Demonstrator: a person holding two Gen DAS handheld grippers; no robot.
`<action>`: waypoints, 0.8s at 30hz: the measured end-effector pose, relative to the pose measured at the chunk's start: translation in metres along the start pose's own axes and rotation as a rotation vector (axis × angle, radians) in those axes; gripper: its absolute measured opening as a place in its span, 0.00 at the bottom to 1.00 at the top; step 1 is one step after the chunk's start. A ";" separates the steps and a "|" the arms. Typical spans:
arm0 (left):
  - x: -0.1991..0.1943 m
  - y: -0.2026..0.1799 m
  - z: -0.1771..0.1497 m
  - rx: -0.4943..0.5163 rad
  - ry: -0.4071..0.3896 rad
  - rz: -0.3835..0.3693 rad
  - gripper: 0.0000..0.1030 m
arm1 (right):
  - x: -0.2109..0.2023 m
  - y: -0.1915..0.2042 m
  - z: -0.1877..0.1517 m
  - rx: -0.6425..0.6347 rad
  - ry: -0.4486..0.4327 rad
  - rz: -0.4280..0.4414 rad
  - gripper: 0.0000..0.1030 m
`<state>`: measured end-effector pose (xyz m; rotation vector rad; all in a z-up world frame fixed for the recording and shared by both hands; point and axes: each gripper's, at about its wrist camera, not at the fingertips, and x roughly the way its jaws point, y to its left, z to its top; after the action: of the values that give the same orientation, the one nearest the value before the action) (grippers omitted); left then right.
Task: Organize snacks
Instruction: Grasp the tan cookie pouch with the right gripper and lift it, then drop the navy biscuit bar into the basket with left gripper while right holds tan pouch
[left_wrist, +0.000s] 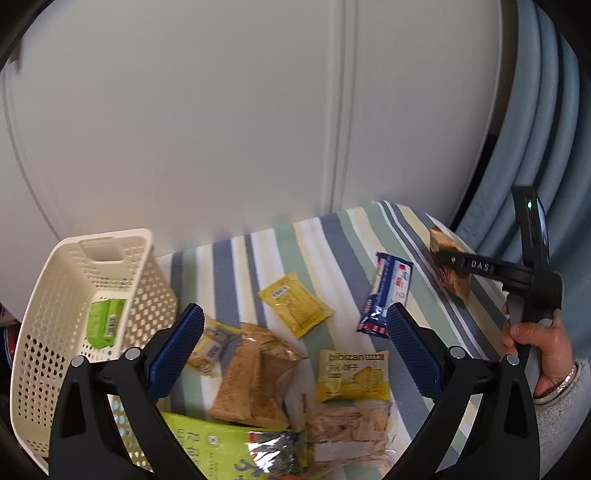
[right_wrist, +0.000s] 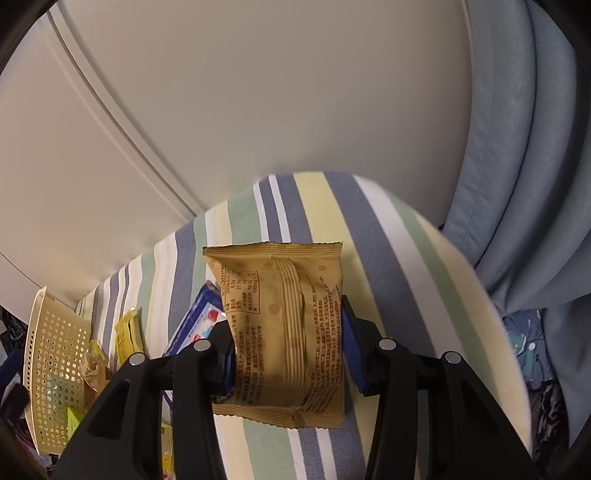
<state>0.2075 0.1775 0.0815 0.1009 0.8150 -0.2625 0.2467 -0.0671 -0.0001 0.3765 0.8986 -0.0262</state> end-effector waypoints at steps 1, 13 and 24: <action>0.007 -0.012 0.001 0.027 0.018 -0.014 0.97 | -0.003 0.000 -0.001 -0.003 -0.014 -0.006 0.44; 0.109 -0.088 0.014 0.146 0.251 -0.099 0.83 | -0.016 -0.018 0.020 0.042 -0.065 0.027 0.44; 0.157 -0.109 0.009 0.156 0.329 -0.105 0.60 | -0.019 -0.022 0.025 0.066 -0.074 0.056 0.44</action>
<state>0.2872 0.0403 -0.0253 0.2526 1.1278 -0.4160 0.2498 -0.0982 0.0215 0.4597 0.8149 -0.0178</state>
